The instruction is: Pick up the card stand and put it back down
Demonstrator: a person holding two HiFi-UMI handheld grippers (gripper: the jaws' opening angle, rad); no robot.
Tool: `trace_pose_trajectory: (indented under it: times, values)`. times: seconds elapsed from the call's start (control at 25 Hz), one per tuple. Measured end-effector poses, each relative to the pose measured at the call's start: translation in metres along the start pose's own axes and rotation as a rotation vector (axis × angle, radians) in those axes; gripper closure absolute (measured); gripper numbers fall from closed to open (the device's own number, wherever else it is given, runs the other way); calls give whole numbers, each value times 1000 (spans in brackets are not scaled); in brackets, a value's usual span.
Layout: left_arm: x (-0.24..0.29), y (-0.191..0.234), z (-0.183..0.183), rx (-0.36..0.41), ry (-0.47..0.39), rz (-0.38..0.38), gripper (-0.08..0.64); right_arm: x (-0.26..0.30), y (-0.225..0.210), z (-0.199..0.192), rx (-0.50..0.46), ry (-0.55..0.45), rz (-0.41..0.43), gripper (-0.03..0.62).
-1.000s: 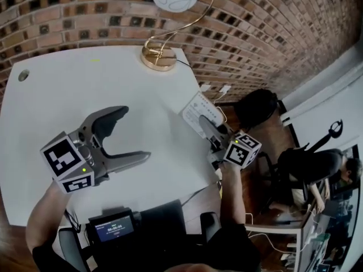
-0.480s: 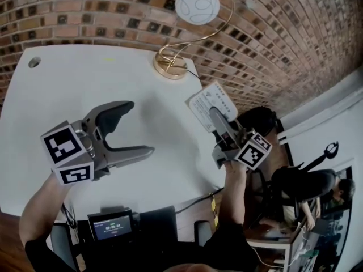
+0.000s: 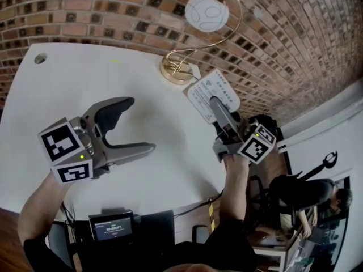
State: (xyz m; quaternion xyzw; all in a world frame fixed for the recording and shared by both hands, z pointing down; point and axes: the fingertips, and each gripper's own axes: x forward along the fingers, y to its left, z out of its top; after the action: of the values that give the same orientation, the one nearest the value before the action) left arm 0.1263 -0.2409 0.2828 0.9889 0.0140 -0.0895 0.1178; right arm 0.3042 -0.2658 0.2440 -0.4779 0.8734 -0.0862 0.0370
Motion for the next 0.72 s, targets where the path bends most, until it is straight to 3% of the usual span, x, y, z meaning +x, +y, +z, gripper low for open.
trace_pose_trajectory:
  times: [0.48, 0.72]
  values:
    - [-3, 1, 3, 2, -3, 13, 106, 18, 13, 3, 26, -30, 103, 561]
    - [-10, 5, 6, -2, 2, 32, 106, 32, 26, 12, -20, -21, 140, 561]
